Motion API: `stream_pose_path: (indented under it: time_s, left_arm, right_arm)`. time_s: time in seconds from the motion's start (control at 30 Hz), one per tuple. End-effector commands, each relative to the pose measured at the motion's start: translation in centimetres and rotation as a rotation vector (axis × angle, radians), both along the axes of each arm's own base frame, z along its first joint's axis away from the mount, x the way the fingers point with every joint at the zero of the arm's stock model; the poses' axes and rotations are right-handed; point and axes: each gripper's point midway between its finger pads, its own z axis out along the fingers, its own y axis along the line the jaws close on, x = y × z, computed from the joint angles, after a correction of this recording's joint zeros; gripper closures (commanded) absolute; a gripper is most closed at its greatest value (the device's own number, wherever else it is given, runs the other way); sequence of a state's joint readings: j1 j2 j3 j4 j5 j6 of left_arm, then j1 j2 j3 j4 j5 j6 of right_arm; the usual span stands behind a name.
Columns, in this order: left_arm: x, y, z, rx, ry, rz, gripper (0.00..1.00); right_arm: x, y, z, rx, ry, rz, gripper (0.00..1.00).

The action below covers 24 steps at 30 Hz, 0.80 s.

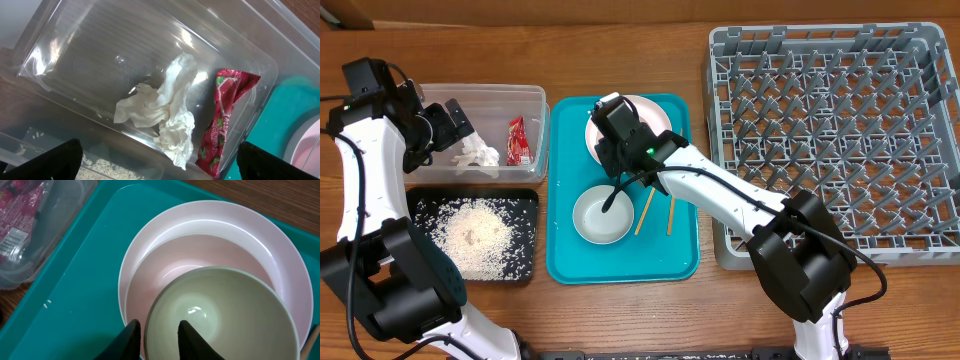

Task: Sort waste into correct bins and load items into the dishwasher
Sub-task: 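Reach right gripper to white cup on pink plate and grasp it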

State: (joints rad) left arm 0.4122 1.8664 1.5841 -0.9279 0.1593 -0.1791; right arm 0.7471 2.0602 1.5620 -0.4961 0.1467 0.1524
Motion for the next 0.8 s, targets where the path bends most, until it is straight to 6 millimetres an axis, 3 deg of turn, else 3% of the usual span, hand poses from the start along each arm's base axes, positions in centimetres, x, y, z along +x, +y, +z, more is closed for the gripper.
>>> stream_pose_path:
  time_s: [0.0,0.5,0.77]
  left_arm:
    - [0.25,-0.02,1.91,0.037,-0.039,-0.020,0.00]
    - [0.24,-0.02,1.91,0.037,-0.038,-0.020,0.00]
    - [0.25,-0.02,1.91,0.037,-0.039,-0.020,0.00]
  right_arm:
    - [-0.14,-0.33,-0.78,-0.029,0.005,-0.004,0.73]
    - [-0.12,-0.36,-0.78,-0.031,0.004,-0.006,0.68]
    - [0.11,-0.14,-0.52,-0.020,-0.008,-0.006,0.83]
